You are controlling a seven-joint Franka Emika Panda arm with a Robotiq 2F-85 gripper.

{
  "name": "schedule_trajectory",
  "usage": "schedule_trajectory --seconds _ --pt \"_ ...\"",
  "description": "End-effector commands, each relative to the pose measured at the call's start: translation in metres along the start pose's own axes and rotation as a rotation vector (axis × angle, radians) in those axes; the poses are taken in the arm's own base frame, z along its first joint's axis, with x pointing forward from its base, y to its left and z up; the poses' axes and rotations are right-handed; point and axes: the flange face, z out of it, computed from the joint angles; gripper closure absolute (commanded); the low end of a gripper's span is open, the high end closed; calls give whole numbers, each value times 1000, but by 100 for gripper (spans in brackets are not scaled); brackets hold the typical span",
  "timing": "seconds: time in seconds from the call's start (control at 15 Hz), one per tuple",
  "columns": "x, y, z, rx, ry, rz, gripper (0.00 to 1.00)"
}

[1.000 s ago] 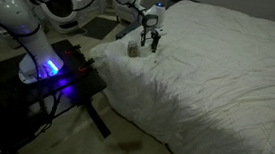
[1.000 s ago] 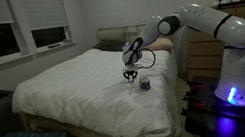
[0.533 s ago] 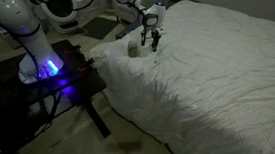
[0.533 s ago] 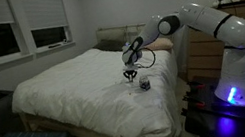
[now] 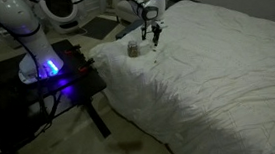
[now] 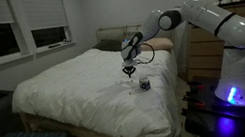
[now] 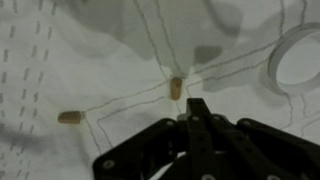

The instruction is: Put the objects on the bed in the jar

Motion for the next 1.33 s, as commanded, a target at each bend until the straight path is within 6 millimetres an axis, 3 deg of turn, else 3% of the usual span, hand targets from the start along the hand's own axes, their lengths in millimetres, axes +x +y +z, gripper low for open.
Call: schedule_trajectory --seconds 0.0,0.13,0.53,0.6,0.8,0.93,1.0,1.27 --pt "-13 9 -26 -25 -6 -37 100" --pt "-17 11 -26 -39 -15 -44 73" --pt "-14 26 -10 -67 -28 -34 32" --pt "-14 28 -9 -71 -28 -33 41" --pt "-12 29 -4 -75 -24 -32 51" --pt "-11 27 -3 -76 -15 -35 50" --pt "-11 26 -2 -77 -10 -39 55" --pt "-12 21 6 -88 -3 -55 30"
